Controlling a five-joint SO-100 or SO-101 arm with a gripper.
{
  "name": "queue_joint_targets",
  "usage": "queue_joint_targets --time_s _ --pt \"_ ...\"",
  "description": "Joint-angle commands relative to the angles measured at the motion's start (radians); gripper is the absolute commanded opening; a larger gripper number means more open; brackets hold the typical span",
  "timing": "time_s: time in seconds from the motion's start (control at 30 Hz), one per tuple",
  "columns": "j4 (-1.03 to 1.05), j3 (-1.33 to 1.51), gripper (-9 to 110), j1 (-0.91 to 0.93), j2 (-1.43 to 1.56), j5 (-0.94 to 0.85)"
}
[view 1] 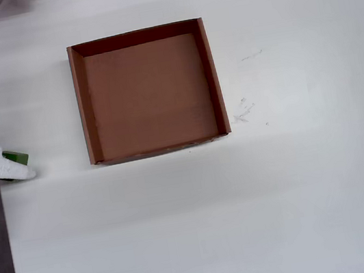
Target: Grasp a green cube and put it in a box.
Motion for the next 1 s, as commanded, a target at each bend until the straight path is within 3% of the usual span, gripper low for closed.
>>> queue_joint_targets --time_s 0.0,0.97 --pt "-0.006 -0.055 30 -0.011 0.008 0.003" --pt "-0.008 -0.040 18 -0.021 -0.002 0.003"
